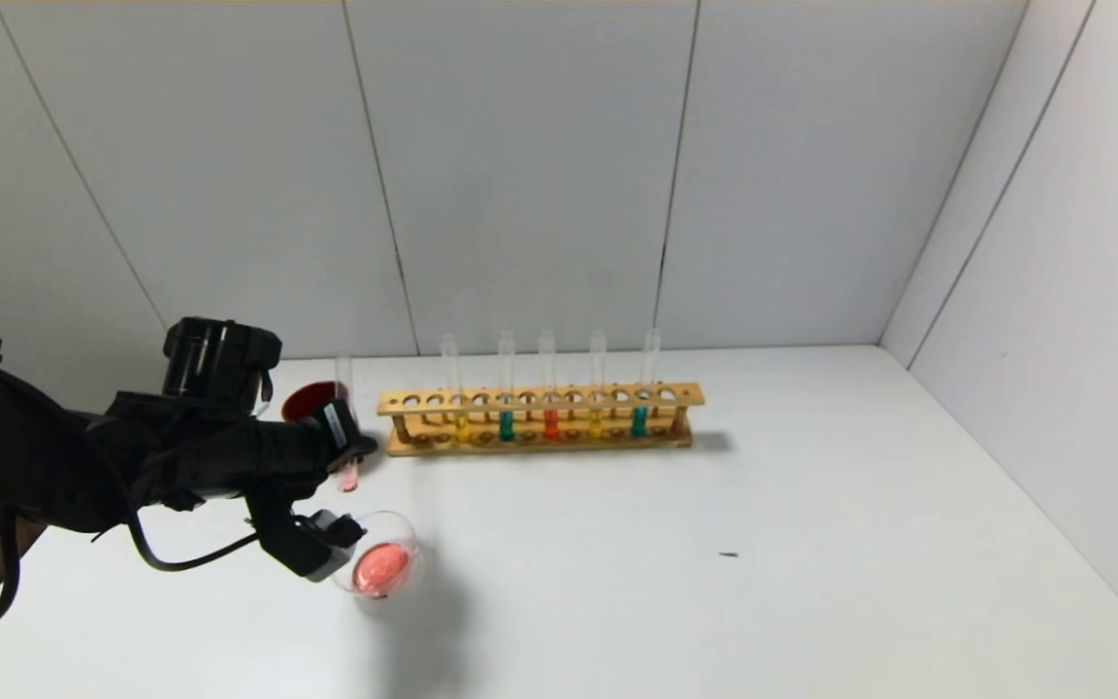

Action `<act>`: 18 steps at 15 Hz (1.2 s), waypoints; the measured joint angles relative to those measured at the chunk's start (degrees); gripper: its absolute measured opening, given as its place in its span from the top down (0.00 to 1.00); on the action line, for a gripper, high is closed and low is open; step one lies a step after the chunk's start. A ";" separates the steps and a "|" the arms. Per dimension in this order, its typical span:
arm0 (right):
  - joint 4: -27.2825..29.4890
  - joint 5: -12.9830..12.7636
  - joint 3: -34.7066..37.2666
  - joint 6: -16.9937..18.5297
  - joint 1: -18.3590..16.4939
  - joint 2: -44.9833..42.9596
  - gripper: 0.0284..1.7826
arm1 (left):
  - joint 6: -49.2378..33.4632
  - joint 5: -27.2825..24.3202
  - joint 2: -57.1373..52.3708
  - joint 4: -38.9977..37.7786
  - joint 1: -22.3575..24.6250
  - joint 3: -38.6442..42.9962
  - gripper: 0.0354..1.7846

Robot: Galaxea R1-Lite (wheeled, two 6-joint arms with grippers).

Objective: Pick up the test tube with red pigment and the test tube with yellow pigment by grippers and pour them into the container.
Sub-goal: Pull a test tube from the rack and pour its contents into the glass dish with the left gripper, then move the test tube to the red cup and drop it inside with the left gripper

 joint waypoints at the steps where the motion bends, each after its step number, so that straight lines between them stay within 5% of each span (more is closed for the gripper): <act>1: 0.00 0.00 0.00 0.00 0.00 0.00 0.02 | -3.01 0.04 -0.50 -0.80 0.02 0.59 0.83; 6: 0.00 0.00 0.00 0.00 0.00 0.00 0.02 | -28.67 3.45 -5.60 -8.97 -0.61 2.10 0.83; 12: 0.00 0.00 0.00 0.00 0.00 0.00 0.02 | -74.79 18.79 -12.80 -8.78 -6.62 -4.58 0.83; 15: 0.00 0.00 0.00 0.00 0.00 0.00 0.02 | -96.73 19.04 -13.53 -5.19 -6.53 -10.09 0.83; 18: 0.00 -0.02 0.00 0.00 0.00 0.00 0.02 | -115.73 12.95 -13.31 2.34 -4.39 -14.77 0.83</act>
